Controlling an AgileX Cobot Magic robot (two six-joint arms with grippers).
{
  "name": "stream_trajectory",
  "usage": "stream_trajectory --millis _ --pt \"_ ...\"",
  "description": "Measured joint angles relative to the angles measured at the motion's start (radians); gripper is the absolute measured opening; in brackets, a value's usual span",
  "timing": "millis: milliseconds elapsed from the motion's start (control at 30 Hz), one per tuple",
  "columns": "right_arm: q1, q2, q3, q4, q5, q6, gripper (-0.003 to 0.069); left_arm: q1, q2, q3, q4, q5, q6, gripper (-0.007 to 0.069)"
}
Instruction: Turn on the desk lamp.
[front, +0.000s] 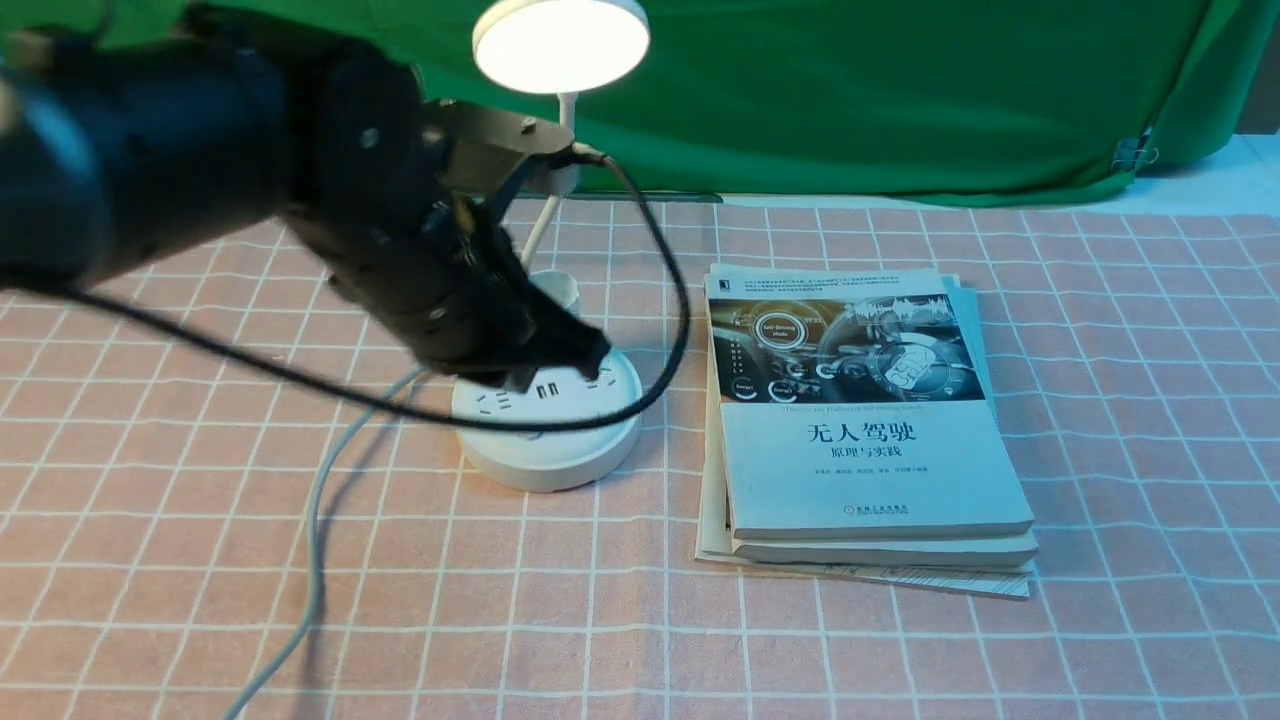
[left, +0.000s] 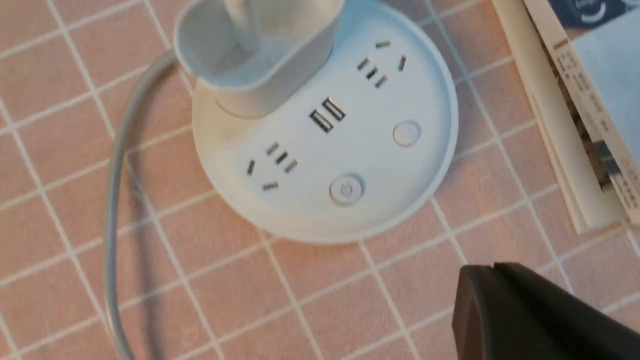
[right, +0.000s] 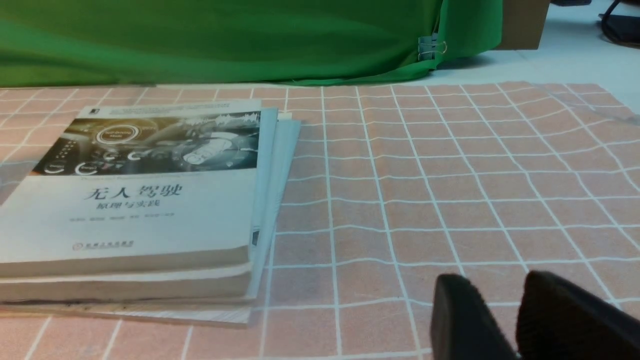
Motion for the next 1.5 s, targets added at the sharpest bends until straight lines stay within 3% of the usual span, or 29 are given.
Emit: stream_trajectory --millis 400,833,1300,1500 --pt "0.000 0.000 0.000 0.000 0.000 0.000 0.0239 0.000 -0.566 0.412 0.000 -0.089 -0.096 0.0021" --pt "0.000 0.000 0.000 0.000 0.000 0.000 0.0239 0.000 -1.091 0.595 0.006 -0.106 -0.123 0.0021" --pt "0.000 0.000 0.000 0.000 0.000 0.000 0.0239 0.000 -1.181 0.599 0.079 -0.154 -0.123 0.0021" --pt "0.000 0.000 0.000 0.000 0.000 0.000 0.0239 0.066 -1.263 0.747 0.114 -0.416 -0.123 0.0021"
